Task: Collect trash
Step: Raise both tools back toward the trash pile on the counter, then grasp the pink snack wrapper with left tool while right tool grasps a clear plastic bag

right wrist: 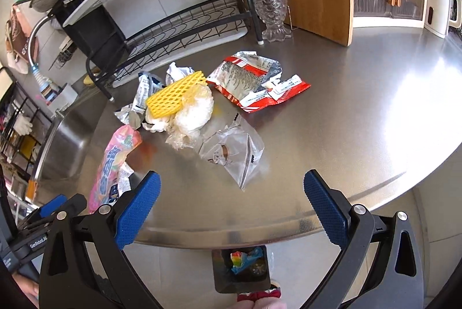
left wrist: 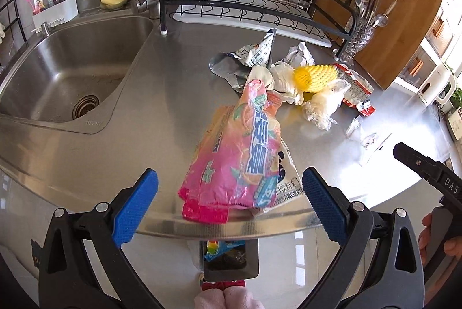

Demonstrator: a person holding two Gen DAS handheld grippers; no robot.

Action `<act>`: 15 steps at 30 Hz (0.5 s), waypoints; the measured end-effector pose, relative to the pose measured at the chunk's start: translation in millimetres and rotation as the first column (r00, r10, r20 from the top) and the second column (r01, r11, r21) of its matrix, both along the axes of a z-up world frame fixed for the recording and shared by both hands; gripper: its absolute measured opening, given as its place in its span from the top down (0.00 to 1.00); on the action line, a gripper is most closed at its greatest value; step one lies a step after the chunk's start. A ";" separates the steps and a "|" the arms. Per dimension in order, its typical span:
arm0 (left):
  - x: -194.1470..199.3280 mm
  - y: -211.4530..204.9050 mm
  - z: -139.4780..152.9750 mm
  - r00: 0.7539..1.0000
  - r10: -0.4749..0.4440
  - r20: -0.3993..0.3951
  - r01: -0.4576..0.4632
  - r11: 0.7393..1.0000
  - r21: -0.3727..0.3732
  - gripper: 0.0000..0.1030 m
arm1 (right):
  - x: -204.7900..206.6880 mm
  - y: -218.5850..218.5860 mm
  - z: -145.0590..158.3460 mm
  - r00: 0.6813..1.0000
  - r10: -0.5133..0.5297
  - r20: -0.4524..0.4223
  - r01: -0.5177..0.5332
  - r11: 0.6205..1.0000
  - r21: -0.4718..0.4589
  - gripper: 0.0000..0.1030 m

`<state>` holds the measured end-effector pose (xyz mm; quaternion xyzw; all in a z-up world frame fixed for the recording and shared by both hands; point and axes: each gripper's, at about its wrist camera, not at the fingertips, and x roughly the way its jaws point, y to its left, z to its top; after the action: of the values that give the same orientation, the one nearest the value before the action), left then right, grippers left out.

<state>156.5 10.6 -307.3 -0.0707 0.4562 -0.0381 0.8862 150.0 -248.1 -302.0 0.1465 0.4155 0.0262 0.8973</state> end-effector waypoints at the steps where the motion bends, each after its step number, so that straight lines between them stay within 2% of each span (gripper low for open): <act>1: 6.3 0.1 -3.2 1.000 0.006 -0.011 -0.006 1.000 0.003 0.08 | 4.7 -1.7 -3.3 1.000 -0.005 -0.007 0.005 1.000 0.002 0.03; 8: 34.1 -5.0 -12.7 0.999 0.026 -0.036 -0.025 1.000 0.009 0.08 | 21.6 -0.8 -12.5 1.000 0.016 -0.002 -0.016 1.000 -0.009 0.03; 10: 37.6 -7.7 -12.8 0.999 0.037 -0.034 -0.037 0.999 0.011 0.08 | 25.0 3.3 -12.1 0.999 0.032 0.008 -0.032 0.999 -0.026 0.03; 12: 40.5 -10.7 -14.1 0.997 0.062 -0.037 -0.060 0.997 0.049 0.08 | 27.2 8.6 -11.7 0.999 0.041 0.012 -0.040 0.997 -0.059 0.03; 15: 44.5 -14.0 -18.9 0.996 0.061 -0.058 -0.058 0.997 0.049 0.08 | 32.0 12.1 -11.8 0.999 0.051 0.011 -0.050 0.996 -0.078 0.03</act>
<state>201.1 -3.4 -326.3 -0.0644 0.4809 0.0014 0.8744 182.1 -236.0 -313.9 0.1007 0.4141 0.0334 0.9040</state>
